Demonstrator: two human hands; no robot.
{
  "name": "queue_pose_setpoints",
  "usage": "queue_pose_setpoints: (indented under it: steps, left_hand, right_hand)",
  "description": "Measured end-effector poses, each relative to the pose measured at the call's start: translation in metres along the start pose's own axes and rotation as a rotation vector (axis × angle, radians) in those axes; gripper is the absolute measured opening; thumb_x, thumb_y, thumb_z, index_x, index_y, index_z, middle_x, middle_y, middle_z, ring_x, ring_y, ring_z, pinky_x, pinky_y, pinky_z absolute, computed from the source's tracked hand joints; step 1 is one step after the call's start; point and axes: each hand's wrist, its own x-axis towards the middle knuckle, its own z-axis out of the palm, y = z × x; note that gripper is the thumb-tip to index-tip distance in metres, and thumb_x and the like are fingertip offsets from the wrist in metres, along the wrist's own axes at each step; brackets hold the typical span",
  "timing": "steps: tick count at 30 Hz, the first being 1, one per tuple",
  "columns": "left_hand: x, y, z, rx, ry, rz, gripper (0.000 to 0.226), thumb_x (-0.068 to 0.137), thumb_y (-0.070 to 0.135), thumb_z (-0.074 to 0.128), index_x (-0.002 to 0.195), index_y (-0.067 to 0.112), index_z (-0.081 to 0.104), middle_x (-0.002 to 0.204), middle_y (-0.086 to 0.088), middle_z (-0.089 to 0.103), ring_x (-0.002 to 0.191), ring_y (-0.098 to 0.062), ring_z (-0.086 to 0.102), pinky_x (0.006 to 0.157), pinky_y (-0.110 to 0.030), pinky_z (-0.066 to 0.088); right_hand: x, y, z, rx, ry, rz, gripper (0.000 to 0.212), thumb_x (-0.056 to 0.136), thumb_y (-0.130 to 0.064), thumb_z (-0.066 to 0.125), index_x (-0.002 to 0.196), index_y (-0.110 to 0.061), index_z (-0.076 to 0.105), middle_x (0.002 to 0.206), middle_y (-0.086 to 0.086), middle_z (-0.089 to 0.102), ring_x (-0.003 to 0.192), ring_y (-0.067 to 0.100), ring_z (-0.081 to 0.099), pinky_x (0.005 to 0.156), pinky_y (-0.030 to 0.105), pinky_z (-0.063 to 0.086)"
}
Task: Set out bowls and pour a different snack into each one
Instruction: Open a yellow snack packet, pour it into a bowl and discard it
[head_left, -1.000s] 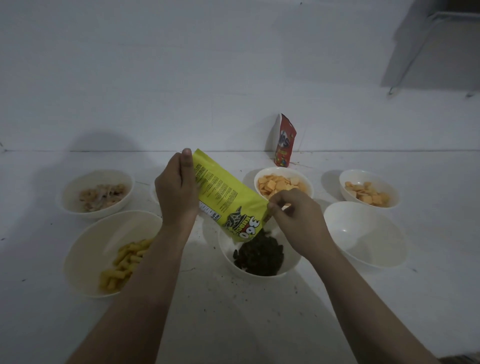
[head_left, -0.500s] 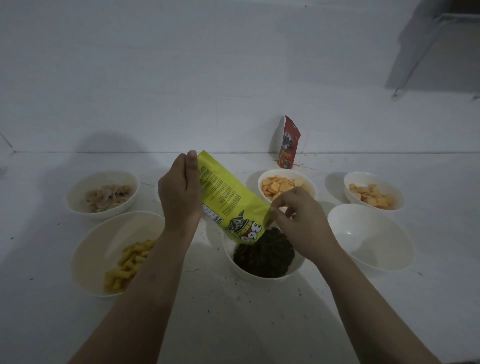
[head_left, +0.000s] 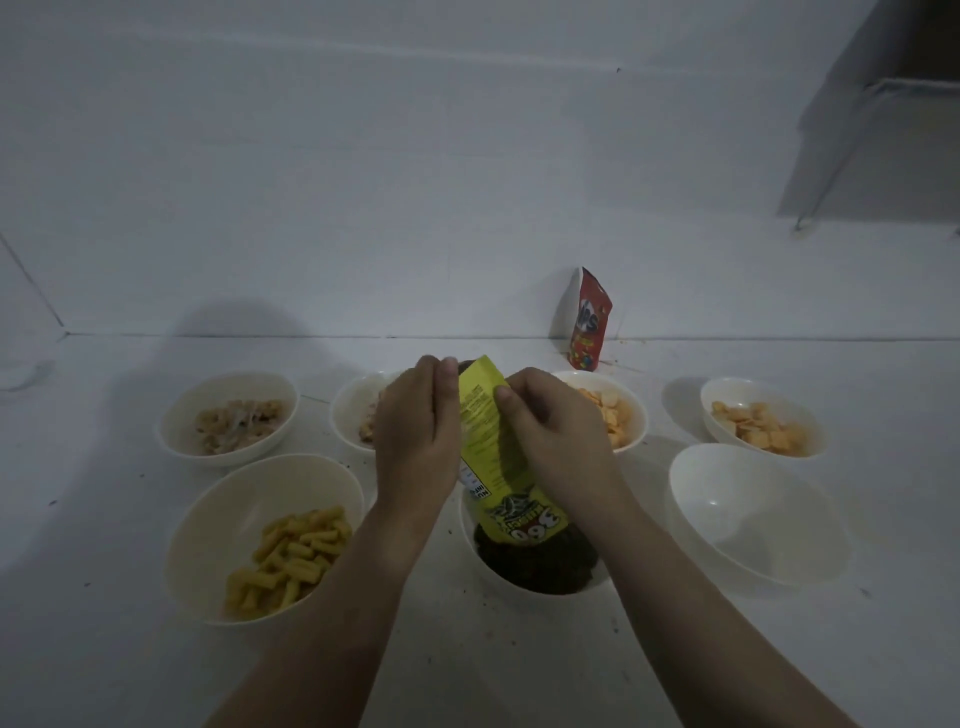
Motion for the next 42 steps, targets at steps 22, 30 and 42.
queue_pose_setpoints:
  steps: [22, 30, 42]
  left_hand:
    - [-0.012, 0.027, 0.03, -0.638, -0.299, -0.45, 0.025, 0.096, 0.044, 0.037, 0.097, 0.025, 0.054, 0.086, 0.012, 0.064, 0.072, 0.016, 0.061, 0.058, -0.004, 0.044]
    - [-0.011, 0.014, 0.034, -0.7, -0.313, -0.444, 0.04, 0.083, 0.067, 0.046, 0.096, 0.033, 0.063, 0.095, 0.013, 0.072, 0.094, -0.005, 0.068, 0.077, -0.026, 0.054]
    - [0.001, 0.003, 0.02, -0.739, -0.388, -0.403, 0.011, 0.077, 0.023, 0.07, 0.085, 0.025, 0.076, 0.091, 0.001, 0.077, 0.087, -0.015, 0.073, 0.073, -0.027, 0.055]
  right_hand:
    - [-0.034, 0.035, -0.031, 0.569, 0.057, 0.382, 0.05, 0.092, -0.073, 0.033, 0.127, -0.047, 0.058, 0.135, -0.017, 0.059, 0.131, 0.008, 0.049, 0.107, 0.037, 0.04]
    - [-0.031, 0.021, -0.047, 0.745, -0.011, 0.307, 0.031, 0.093, -0.033, 0.058, 0.12, -0.02, 0.067, 0.113, 0.0, 0.074, 0.104, 0.014, 0.07, 0.083, 0.027, 0.056]
    - [-0.021, 0.014, -0.058, 0.696, 0.095, 0.251, 0.022, 0.086, -0.02, 0.066, 0.103, -0.009, 0.076, 0.096, -0.002, 0.078, 0.085, 0.004, 0.072, 0.068, 0.014, 0.054]
